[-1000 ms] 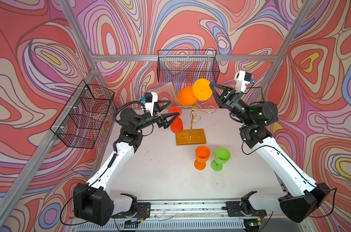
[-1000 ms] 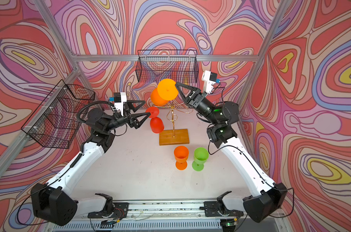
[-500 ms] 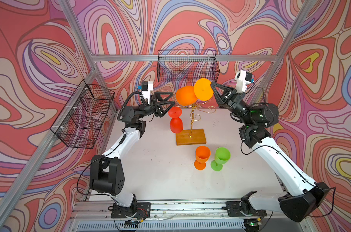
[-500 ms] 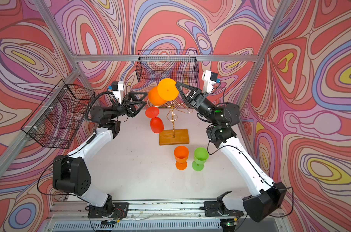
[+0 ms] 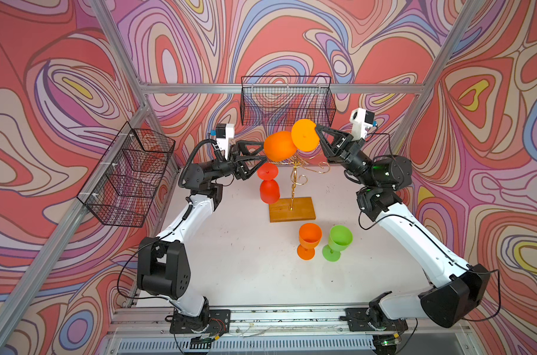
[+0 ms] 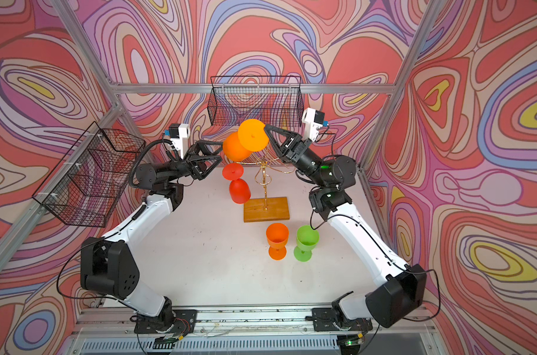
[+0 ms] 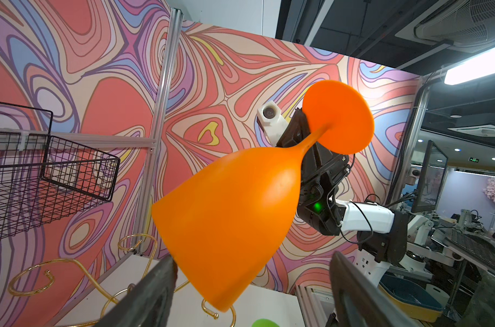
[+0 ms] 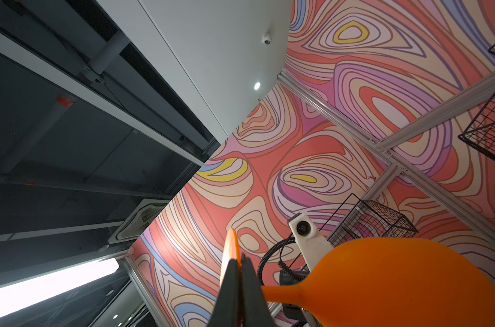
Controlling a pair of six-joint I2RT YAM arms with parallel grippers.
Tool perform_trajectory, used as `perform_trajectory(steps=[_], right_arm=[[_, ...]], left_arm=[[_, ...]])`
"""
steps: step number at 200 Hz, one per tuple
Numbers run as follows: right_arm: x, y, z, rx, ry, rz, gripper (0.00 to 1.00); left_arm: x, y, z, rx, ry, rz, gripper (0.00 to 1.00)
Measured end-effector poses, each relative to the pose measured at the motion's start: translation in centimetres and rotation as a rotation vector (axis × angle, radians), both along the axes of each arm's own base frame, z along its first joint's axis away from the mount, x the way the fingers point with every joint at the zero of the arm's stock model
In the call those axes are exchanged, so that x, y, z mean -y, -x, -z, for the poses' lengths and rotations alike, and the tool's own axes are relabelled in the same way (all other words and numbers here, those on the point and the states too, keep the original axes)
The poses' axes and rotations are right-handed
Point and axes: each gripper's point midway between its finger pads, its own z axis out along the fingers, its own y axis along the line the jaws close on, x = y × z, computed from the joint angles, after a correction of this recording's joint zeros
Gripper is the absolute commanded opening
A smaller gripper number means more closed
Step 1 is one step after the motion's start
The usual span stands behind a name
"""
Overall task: Take the wine glass off the wine glass rack
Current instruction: Place the wine glass at the center of the table.
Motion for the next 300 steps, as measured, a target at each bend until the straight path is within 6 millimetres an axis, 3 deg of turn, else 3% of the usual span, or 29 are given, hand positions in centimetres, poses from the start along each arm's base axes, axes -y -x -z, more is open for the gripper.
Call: perform_trajectory(steps=[34,56,90,128,157,185,238,300], right_arm=[[-0.3,-0.6,0.4,-0.006,-0.008,-0.009,0.0],[-0.4,-0.9,0.6,-0.009,-0.009,-0.011,0.0],[-0.3,-0.9,0.5,-0.006,-0.009,-0.009,0.0],[0.4,-1.2,0.3,0.013,-0.011,0.032,0.0],[1.4,-2.3,0.3,0.009,-0.018,0.104,0.0],[1.9,-3.8,1.0,-0.028,-0.003,0.162,0.0],[2.1,-4.4,2.0,-0.045,0.022,0.208,0.0],[2.1,-5.3,5.3,-0.09,0.126,0.261,0.39]], left_arm=[[0.4,0.3,-0.1,-0.002,0.001,0.013,0.77],[0.4,0.2,-0.1,-0.006,0.001,0.014,0.67],[0.4,0.2,-0.1,-0.007,0.002,0.014,0.47],[0.4,0.3,0.0,-0.013,-0.005,0.023,0.14],[0.5,1.3,0.0,0.029,-0.025,0.045,0.0],[0.5,2.4,-0.5,0.074,-0.032,0.059,0.0],[0.6,2.5,-0.4,0.075,-0.039,0.064,0.0],[0.5,2.4,-0.5,0.057,-0.023,0.053,0.0]])
